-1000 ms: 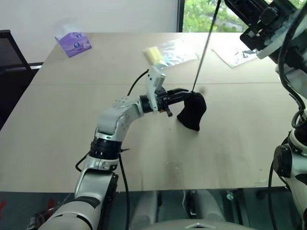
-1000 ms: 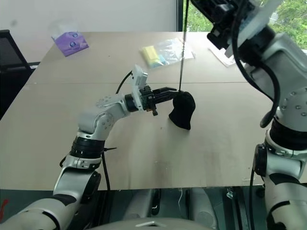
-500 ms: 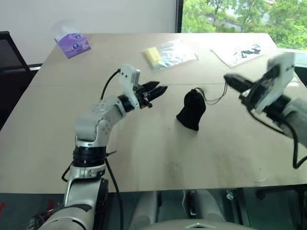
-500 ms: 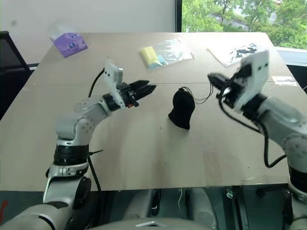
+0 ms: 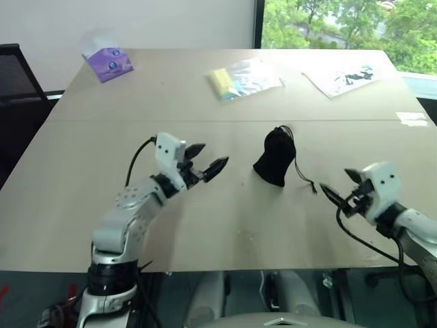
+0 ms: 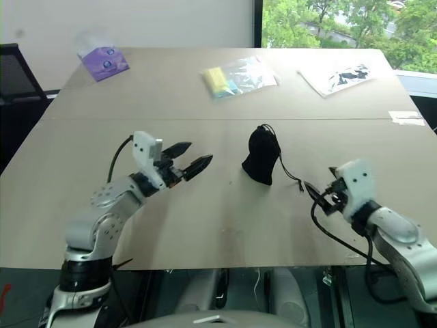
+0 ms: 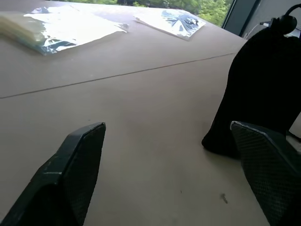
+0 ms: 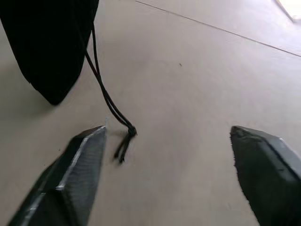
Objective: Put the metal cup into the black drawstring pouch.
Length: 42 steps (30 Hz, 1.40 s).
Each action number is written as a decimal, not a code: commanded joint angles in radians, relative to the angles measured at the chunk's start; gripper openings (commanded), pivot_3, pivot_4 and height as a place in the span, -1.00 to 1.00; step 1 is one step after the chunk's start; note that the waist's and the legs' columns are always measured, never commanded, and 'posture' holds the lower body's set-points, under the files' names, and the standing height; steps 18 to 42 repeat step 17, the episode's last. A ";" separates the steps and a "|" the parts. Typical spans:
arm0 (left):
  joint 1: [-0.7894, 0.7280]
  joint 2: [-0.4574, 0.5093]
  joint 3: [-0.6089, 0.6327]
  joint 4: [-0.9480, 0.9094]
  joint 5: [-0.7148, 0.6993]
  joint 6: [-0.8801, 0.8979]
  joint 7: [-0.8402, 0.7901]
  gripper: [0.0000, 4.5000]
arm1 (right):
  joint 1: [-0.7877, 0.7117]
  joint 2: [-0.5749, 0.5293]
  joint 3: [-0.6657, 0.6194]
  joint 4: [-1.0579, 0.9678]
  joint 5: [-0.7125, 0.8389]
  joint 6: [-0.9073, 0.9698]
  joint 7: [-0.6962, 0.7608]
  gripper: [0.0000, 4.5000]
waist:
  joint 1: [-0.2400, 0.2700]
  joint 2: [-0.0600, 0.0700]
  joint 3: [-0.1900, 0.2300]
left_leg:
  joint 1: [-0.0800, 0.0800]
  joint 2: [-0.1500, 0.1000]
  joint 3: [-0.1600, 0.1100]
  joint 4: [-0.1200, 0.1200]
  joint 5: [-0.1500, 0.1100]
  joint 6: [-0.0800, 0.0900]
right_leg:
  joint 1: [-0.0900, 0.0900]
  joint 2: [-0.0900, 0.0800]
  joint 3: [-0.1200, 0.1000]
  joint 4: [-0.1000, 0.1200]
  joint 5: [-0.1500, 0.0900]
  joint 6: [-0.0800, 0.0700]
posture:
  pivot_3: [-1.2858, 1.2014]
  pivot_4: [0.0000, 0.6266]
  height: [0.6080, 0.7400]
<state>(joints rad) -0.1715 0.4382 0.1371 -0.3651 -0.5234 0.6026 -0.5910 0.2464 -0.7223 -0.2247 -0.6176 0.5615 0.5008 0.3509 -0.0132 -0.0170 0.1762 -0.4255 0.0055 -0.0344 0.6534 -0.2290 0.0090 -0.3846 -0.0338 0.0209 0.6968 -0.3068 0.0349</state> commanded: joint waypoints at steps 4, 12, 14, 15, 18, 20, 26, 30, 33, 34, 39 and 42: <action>0.149 0.054 0.098 -0.114 -0.049 -0.029 -0.026 1.00 | 0.210 0.101 -0.199 -0.158 0.030 -0.179 0.143 0.97 | 0.002 0.000 -0.001 | 0.011 0.000 0.000 -0.003 0.000 0.000 | 0.010 -0.001 0.000 -0.002 0.000 0.000 | 0.03 -0.52 1.00; 0.283 0.041 0.158 -0.182 -0.054 -0.052 0.020 1.00 | 0.333 0.123 -0.266 -0.130 -0.031 -0.265 0.250 0.97 | 0.003 -0.001 -0.002 | 0.013 0.001 0.001 -0.001 0.000 0.000 | 0.013 -0.001 0.001 -0.002 -0.001 0.000 | 0.03 -0.52 1.00; 0.294 0.039 0.171 -0.188 -0.051 -0.063 0.030 1.00 | 0.330 0.128 -0.286 -0.119 -0.020 -0.271 0.263 0.97 | 0.003 -0.001 -0.002 | 0.013 0.001 0.000 -0.001 0.000 0.000 | 0.012 -0.001 0.001 -0.002 -0.001 0.000 | 0.03 -0.52 1.00; 0.297 0.037 0.176 -0.188 -0.056 -0.058 0.037 1.00 | 0.329 0.129 -0.290 -0.114 -0.019 -0.275 0.270 0.97 | 0.003 -0.001 -0.002 | 0.013 0.001 0.001 -0.001 0.000 0.000 | 0.012 -0.001 0.001 -0.002 -0.001 0.000 | 0.03 -0.52 1.00; 0.300 0.033 0.170 -0.188 -0.043 -0.069 0.052 1.00 | 0.332 0.134 -0.294 -0.110 -0.022 -0.280 0.282 0.97 | 0.004 -0.001 -0.002 | 0.013 0.001 0.000 -0.001 0.000 0.000 | 0.012 -0.001 0.001 -0.002 -0.001 -0.001 | 0.03 -0.52 1.00; 0.300 0.033 0.170 -0.188 -0.043 -0.069 0.052 1.00 | 0.332 0.134 -0.294 -0.110 -0.022 -0.280 0.282 0.97 | 0.004 -0.001 -0.002 | 0.013 0.001 0.000 -0.001 0.000 0.000 | 0.012 -0.001 0.001 -0.002 -0.001 -0.001 | 0.03 -0.52 1.00; 0.300 0.033 0.170 -0.188 -0.043 -0.069 0.052 1.00 | 0.332 0.134 -0.294 -0.110 -0.022 -0.280 0.282 0.97 | 0.004 -0.001 -0.002 | 0.013 0.001 0.000 -0.001 0.000 0.000 | 0.012 -0.001 0.001 -0.002 -0.001 -0.001 | 0.03 -0.52 1.00; 0.300 0.033 0.170 -0.188 -0.043 -0.069 0.052 1.00 | 0.332 0.134 -0.294 -0.110 -0.022 -0.280 0.282 0.97 | 0.004 -0.001 -0.002 | 0.013 0.001 0.000 -0.001 0.000 0.000 | 0.012 -0.001 0.001 -0.002 -0.001 -0.001 | 0.03 -0.52 1.00; 0.300 0.033 0.170 -0.188 -0.043 -0.069 0.052 1.00 | 0.332 0.134 -0.294 -0.110 -0.022 -0.280 0.282 0.97 | 0.004 -0.001 -0.002 | 0.013 0.001 0.000 -0.001 0.000 0.000 | 0.012 -0.001 0.001 -0.002 -0.001 -0.001 | 0.03 -0.52 1.00; 0.300 0.033 0.170 -0.188 -0.043 -0.069 0.052 1.00 | 0.332 0.134 -0.294 -0.110 -0.022 -0.280 0.282 0.97 | 0.004 -0.001 -0.002 | 0.013 0.001 0.000 -0.001 0.000 0.000 | 0.012 -0.001 0.001 -0.002 -0.001 -0.001 | 0.03 -0.52 1.00; 0.300 0.033 0.170 -0.188 -0.043 -0.069 0.052 1.00 | 0.332 0.134 -0.294 -0.110 -0.022 -0.280 0.282 0.97 | 0.004 -0.001 -0.002 | 0.013 0.001 0.000 -0.001 0.000 0.000 | 0.012 -0.001 0.001 -0.002 -0.001 -0.001 | 0.03 -0.52 1.00; 0.300 0.033 0.170 -0.188 -0.043 -0.069 0.052 1.00 | 0.332 0.134 -0.294 -0.110 -0.022 -0.280 0.282 0.97 | 0.004 -0.001 -0.002 | 0.013 0.001 0.000 -0.001 0.000 0.000 | 0.012 -0.001 0.001 -0.002 -0.001 -0.001 | 0.03 -0.52 1.00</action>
